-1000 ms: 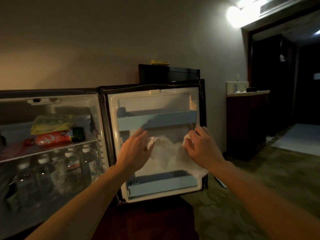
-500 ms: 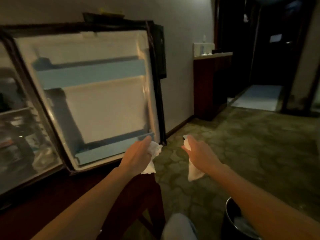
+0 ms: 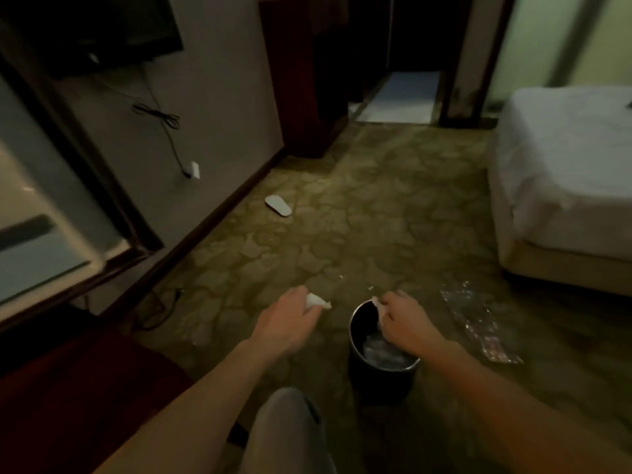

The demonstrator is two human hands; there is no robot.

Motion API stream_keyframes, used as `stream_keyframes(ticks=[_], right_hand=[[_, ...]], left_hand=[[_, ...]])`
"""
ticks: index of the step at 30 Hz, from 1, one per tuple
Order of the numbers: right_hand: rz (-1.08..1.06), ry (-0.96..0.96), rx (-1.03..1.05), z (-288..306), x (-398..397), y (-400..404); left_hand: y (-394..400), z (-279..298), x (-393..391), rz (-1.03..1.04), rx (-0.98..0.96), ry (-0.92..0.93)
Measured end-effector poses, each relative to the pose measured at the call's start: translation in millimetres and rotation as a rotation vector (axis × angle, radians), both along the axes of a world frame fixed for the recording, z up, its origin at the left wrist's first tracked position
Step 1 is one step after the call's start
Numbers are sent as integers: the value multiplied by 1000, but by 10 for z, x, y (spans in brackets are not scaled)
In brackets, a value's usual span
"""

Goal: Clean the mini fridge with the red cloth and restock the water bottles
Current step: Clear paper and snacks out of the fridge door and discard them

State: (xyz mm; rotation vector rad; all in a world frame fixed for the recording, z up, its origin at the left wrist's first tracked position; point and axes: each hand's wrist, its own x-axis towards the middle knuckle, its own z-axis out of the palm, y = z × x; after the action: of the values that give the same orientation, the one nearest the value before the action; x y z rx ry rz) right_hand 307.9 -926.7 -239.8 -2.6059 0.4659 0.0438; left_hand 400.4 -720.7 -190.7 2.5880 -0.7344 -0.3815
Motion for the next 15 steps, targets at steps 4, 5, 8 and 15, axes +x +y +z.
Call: stream_keyframes(ticks=[4, 5, 8, 15], right_hand=[[-116, 57, 88, -400, 5, -343], [-134, 59, 105, -510, 17, -413], [-149, 60, 115, -819, 97, -590], [-212, 65, 195, -1448, 453, -930]], left_hand=[[-456, -568, 133, -86, 61, 55], [-550, -698, 178, -90, 65, 66], [-826, -1056, 324, -107, 69, 106], [-1386, -1819, 602, -40, -12, 282]])
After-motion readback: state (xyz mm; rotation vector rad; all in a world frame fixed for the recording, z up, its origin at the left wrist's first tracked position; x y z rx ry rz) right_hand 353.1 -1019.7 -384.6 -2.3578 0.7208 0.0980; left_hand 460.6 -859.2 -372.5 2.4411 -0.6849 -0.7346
